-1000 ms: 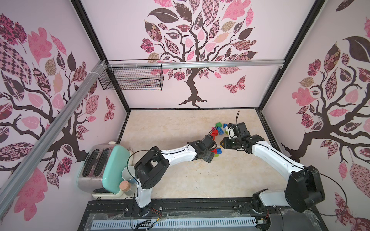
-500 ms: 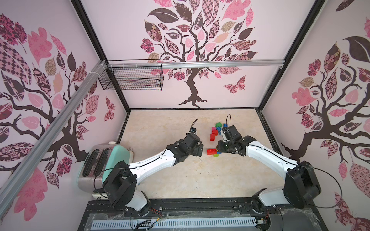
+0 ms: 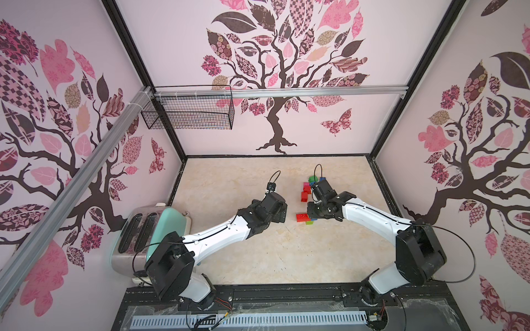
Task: Assemble the number 4 with lego
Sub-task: Adjust the lego brick at the center of the board, then assemble the lego brick with the lego brick.
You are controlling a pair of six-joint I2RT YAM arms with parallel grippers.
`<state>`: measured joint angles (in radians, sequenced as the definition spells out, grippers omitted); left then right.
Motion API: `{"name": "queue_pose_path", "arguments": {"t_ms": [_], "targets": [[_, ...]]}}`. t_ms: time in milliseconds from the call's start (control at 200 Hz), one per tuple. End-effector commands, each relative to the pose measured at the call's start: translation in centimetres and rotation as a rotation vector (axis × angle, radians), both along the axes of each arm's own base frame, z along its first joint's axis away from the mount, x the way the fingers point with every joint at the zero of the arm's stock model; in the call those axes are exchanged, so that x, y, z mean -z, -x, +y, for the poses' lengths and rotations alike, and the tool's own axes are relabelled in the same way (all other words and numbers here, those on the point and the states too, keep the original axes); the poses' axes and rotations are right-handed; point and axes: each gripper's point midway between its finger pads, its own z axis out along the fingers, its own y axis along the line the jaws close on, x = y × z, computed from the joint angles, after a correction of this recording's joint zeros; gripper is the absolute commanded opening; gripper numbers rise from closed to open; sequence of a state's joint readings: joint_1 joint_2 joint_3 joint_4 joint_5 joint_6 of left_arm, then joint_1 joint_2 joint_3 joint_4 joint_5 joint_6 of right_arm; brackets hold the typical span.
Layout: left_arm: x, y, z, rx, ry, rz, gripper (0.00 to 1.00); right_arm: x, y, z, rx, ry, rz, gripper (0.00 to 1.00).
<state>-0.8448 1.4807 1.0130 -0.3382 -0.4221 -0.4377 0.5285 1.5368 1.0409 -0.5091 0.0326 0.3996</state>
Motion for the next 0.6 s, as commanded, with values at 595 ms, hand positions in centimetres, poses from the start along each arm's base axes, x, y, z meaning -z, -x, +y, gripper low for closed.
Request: {"name": "queue_pose_path", "arguments": {"t_ms": [595], "targets": [[2.3, 0.0, -0.3, 0.009, -0.024, 0.047, 0.98, 4.5, 3.2, -1.8, -0.063, 0.231, 0.137, 0.0]]}}
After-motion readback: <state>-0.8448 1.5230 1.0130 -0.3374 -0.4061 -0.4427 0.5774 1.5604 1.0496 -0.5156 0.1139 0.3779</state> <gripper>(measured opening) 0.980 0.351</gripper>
